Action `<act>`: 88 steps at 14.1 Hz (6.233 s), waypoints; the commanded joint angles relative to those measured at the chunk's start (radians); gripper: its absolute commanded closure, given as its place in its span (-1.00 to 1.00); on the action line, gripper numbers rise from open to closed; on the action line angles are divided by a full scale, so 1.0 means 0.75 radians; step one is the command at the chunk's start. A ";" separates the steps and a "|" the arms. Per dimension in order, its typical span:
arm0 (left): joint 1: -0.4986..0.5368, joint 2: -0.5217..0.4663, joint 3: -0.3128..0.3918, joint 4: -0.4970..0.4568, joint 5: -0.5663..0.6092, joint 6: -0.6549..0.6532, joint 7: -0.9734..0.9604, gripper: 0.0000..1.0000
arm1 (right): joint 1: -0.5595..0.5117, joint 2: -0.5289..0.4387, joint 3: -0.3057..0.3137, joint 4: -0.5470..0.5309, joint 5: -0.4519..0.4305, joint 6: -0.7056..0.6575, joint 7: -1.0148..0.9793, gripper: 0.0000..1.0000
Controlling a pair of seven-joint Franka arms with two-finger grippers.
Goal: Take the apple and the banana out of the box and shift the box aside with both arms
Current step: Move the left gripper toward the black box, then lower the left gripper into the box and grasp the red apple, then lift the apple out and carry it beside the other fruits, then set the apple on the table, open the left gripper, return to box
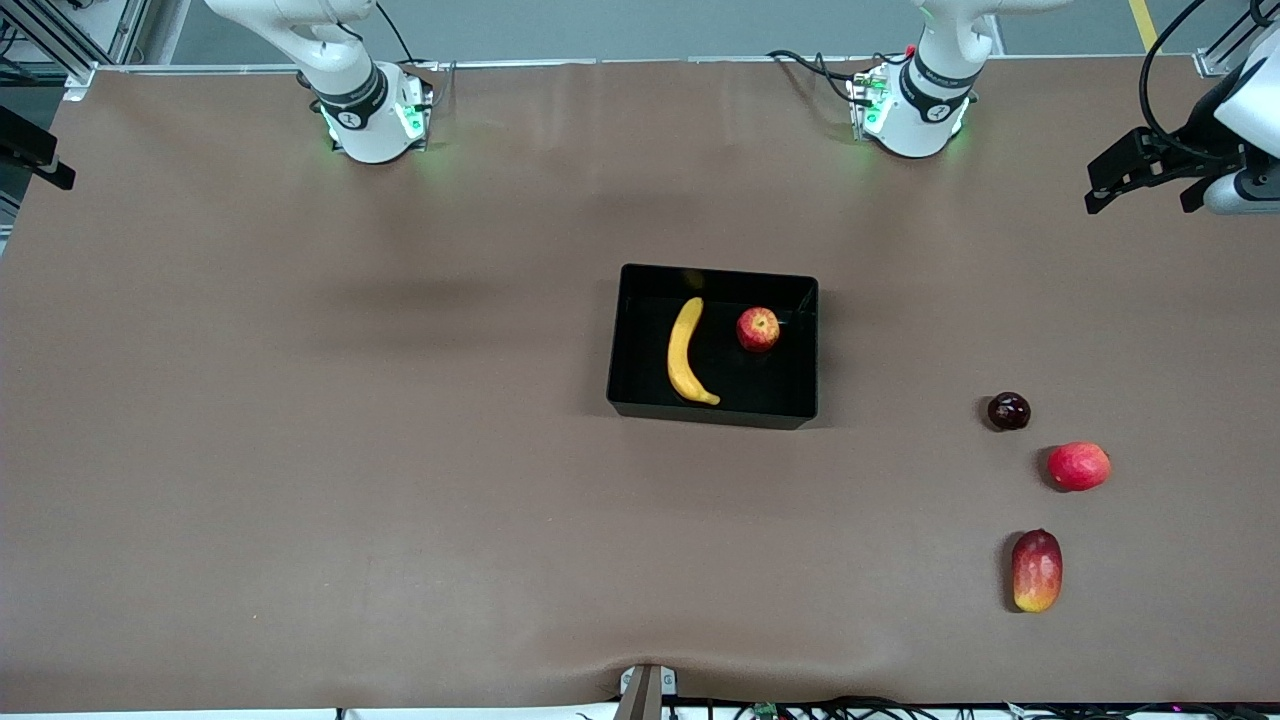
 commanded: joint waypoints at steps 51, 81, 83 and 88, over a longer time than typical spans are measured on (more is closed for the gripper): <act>-0.395 0.805 -0.456 -0.161 0.503 0.752 -1.512 1.00 | -0.047 0.011 0.005 0.023 0.020 -0.004 0.017 -1.00; 0.304 1.153 -0.446 -0.005 0.464 0.923 -0.595 -1.00 | -0.049 0.011 0.005 0.023 0.020 -0.006 0.017 -1.00; 0.312 1.106 -0.458 0.005 0.464 0.902 -0.595 -1.00 | -0.049 0.011 0.005 0.021 0.020 -0.006 0.017 -1.00; 0.298 0.934 -0.579 0.013 0.483 0.780 -0.583 -1.00 | -0.049 0.011 0.005 0.021 0.020 -0.006 0.017 -1.00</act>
